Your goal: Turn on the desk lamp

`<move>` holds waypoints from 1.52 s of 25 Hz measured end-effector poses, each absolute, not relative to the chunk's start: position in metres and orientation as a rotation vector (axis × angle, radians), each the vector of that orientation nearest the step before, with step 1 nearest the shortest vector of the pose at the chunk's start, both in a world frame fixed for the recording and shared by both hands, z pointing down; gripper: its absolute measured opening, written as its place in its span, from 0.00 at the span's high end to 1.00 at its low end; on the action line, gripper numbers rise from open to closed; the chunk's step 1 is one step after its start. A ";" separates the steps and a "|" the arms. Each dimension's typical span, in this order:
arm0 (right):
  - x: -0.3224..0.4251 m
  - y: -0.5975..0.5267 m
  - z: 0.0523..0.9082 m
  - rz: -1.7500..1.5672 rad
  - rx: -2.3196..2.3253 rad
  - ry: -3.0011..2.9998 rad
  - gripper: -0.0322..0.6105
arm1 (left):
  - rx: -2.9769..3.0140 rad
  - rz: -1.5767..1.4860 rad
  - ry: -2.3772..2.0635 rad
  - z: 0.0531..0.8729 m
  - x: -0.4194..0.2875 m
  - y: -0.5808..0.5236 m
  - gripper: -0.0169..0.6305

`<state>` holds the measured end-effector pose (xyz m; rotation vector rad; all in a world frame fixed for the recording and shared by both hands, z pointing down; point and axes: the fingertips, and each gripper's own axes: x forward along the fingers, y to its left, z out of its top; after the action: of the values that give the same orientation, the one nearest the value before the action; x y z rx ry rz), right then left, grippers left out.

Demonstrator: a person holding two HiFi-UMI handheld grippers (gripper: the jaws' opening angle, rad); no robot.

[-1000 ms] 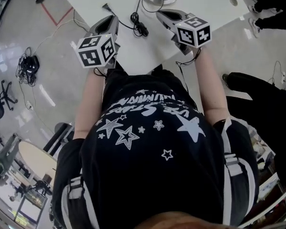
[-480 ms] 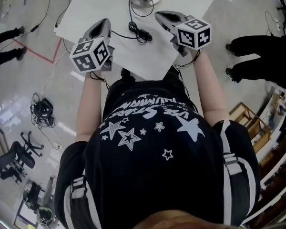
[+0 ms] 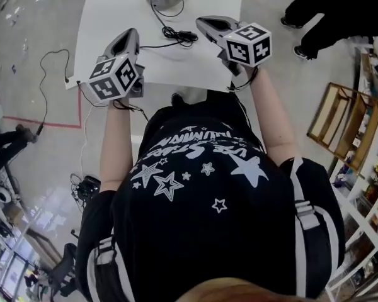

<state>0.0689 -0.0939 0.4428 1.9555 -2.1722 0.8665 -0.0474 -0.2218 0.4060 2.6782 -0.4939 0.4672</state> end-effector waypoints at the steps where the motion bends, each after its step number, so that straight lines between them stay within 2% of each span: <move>1: 0.065 -0.088 0.442 0.872 1.988 -2.151 0.94 | 2.690 0.468 -0.459 0.404 -0.047 -0.219 0.95; 11: 0.058 -0.045 0.431 0.877 2.179 -1.986 0.94 | 2.733 0.448 -0.197 0.390 -0.021 -0.183 0.95; 22: 0.063 -0.018 0.417 0.804 2.271 -1.922 0.94 | 2.755 0.457 -0.099 0.385 -0.002 -0.157 0.95; 38: 0.053 0.006 0.421 0.816 2.253 -1.909 0.94 | 2.754 0.433 -0.083 0.374 -0.009 -0.139 0.95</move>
<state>0.0533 0.0063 0.4209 2.2532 -1.9087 0.8161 -0.0094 -0.1387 0.3741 2.7542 -0.0831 0.4328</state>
